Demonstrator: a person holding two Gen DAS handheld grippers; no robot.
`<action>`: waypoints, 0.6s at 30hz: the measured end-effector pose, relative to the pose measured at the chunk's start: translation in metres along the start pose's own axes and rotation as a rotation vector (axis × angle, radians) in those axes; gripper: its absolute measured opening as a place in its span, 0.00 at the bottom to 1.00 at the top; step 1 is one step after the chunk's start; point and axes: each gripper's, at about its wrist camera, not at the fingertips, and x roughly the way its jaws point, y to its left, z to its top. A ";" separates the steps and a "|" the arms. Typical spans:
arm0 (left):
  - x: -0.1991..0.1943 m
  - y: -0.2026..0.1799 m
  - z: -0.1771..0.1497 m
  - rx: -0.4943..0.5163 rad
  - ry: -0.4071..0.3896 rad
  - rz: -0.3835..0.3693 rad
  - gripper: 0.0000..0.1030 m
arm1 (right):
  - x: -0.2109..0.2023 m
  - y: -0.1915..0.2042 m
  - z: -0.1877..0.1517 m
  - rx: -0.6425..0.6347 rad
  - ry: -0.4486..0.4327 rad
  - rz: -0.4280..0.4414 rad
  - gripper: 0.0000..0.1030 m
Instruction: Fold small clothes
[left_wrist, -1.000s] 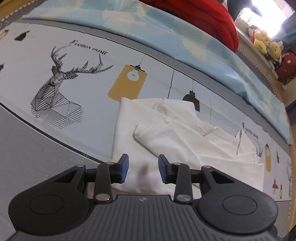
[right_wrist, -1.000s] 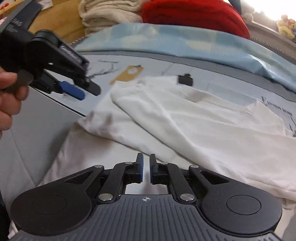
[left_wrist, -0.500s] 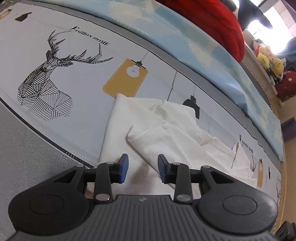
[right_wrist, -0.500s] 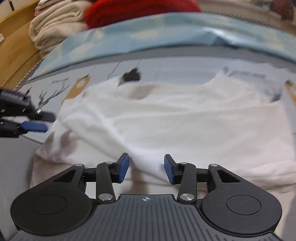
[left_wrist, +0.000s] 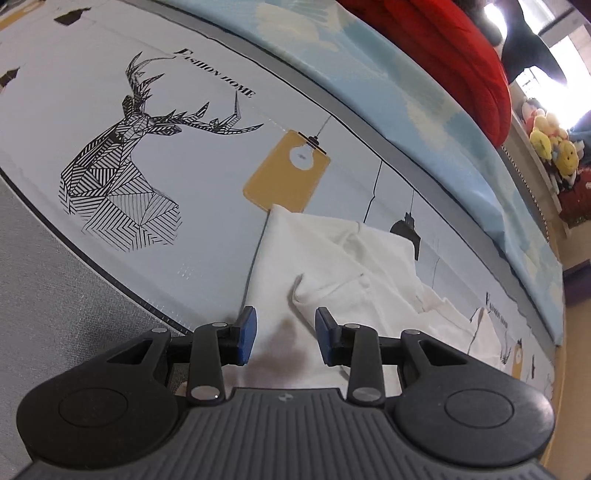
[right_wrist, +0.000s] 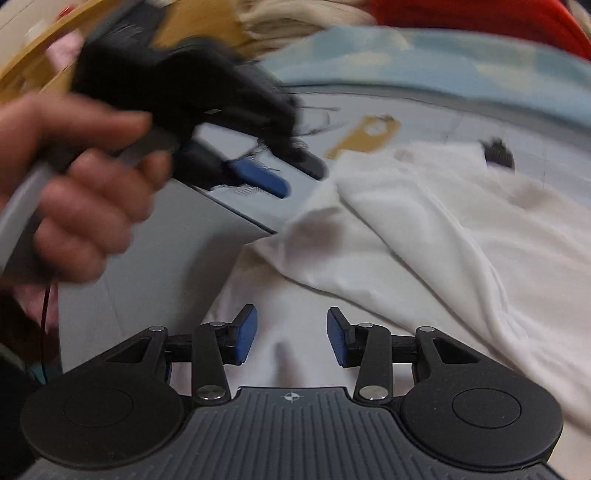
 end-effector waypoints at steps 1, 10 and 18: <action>-0.001 0.000 0.000 -0.005 -0.001 -0.003 0.37 | -0.004 0.002 0.002 -0.010 -0.024 -0.035 0.42; -0.008 0.003 0.001 -0.002 0.001 -0.015 0.37 | -0.005 -0.057 0.008 0.253 -0.110 -0.349 0.49; -0.009 0.005 0.003 -0.025 0.019 -0.044 0.38 | -0.003 -0.036 0.007 0.145 -0.053 -0.114 0.50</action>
